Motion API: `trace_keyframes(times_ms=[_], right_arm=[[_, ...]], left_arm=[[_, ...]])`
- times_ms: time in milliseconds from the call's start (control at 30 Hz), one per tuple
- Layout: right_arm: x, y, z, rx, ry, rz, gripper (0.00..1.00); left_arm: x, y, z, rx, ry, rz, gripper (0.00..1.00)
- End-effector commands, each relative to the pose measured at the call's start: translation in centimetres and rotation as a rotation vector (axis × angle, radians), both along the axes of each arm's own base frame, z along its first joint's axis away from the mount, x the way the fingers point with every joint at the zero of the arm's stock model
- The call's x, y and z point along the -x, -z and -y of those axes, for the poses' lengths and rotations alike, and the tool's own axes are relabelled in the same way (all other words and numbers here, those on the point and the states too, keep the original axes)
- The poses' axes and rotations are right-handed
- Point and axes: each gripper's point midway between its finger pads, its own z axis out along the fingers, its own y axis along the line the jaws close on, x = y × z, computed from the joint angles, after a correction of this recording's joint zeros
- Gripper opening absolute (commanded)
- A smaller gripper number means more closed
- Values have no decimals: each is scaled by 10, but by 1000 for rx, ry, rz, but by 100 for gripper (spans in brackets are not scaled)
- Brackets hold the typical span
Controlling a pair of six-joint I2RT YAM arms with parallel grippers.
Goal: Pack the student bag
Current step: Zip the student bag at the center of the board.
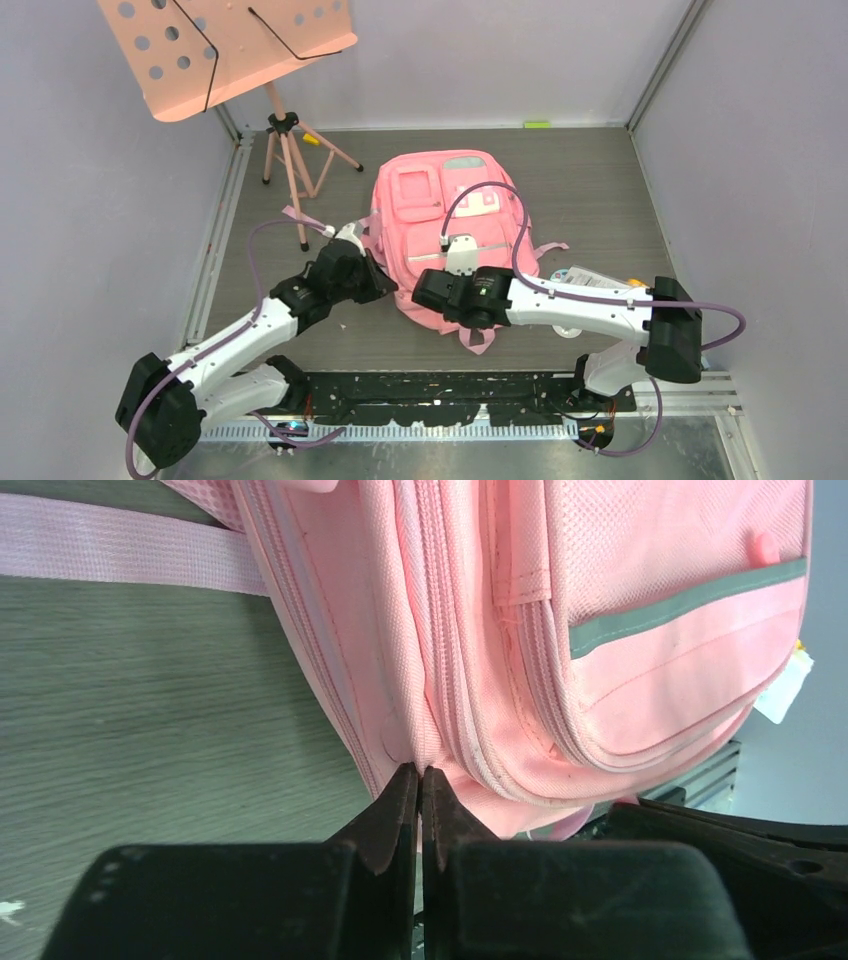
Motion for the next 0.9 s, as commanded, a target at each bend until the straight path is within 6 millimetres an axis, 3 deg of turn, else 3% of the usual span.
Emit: trace_keyframes(times_ms=[0,433,600,700,767,867], right_arm=[[-19,-19,70,200,100,122,0],[-18,-26,69,156,91,121,0],[-21,-18,54,84,69,103,0],[-26,-17,38,17,51,108,0],[-28,-18,28,-19,42,112,0],[-31,-20,16,-57,23,113,0]], left_arm=[[-8,16,-56,-243,-62,-3,0],[-64,3,-94,-373,-65,44,0],[-85,-9,-88,-374,-31,94,0],[-84,-11,-80,-344,2,84,1],[-78,-13,-80,-331,-3,78,14],[-66,-18,-84,-300,-33,81,41]])
